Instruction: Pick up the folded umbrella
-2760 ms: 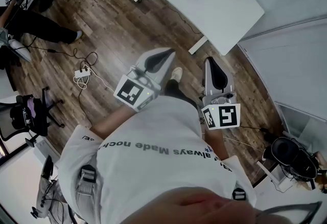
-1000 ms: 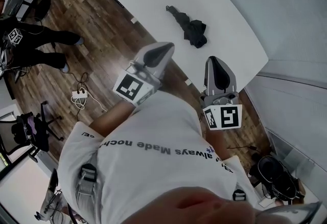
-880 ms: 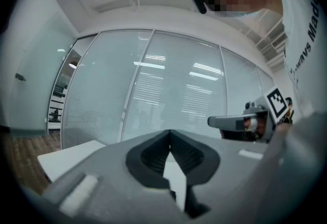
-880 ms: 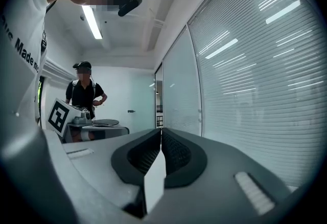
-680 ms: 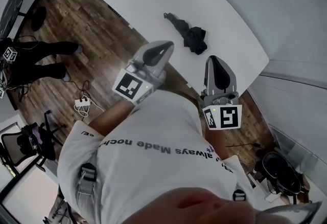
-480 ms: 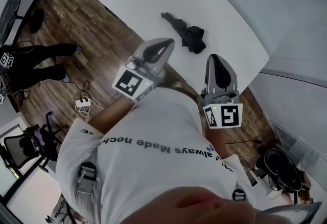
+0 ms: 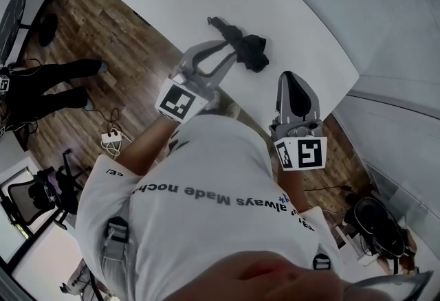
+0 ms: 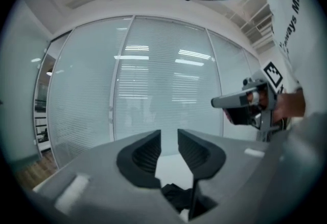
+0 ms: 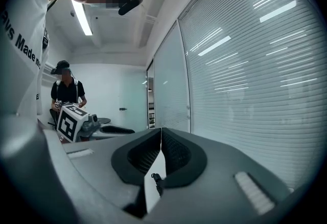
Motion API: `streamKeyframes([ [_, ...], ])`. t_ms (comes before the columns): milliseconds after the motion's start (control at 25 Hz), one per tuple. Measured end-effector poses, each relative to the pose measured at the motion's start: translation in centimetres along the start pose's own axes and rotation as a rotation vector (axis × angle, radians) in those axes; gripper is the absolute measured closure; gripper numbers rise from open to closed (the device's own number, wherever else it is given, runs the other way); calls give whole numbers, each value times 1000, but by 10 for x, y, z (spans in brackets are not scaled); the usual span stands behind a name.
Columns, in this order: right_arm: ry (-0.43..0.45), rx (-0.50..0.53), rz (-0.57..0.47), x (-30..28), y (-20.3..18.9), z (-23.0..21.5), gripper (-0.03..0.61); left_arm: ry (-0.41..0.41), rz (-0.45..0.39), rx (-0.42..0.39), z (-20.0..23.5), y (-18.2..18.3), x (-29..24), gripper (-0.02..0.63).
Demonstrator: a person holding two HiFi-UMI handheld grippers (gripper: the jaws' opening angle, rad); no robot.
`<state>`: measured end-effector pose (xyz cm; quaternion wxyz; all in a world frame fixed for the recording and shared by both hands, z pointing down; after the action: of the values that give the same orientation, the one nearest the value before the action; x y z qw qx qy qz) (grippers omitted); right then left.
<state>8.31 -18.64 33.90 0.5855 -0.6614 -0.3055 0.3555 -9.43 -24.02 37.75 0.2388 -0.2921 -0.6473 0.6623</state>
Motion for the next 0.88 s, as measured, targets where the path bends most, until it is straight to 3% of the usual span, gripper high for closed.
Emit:
streamKeyframes([
  [360,-19,-16,21,6,-11,-25,574,-196,306,-399,12,-106,-64,386],
  [880,-72,-38,43,16,-20,-45,574,-549,792,-899,41,-269,-137,325],
])
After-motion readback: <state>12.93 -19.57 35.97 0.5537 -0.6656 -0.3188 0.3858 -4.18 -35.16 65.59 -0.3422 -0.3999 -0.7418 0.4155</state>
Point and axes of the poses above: the fingertips, and each gripper's own axes: x backward along the fingers, z to its left, y out of its top, the point moved 6 cm from there along x, backward along the fingers, and after that the axes turned 4 degrees about y, right-handed, at the moved point
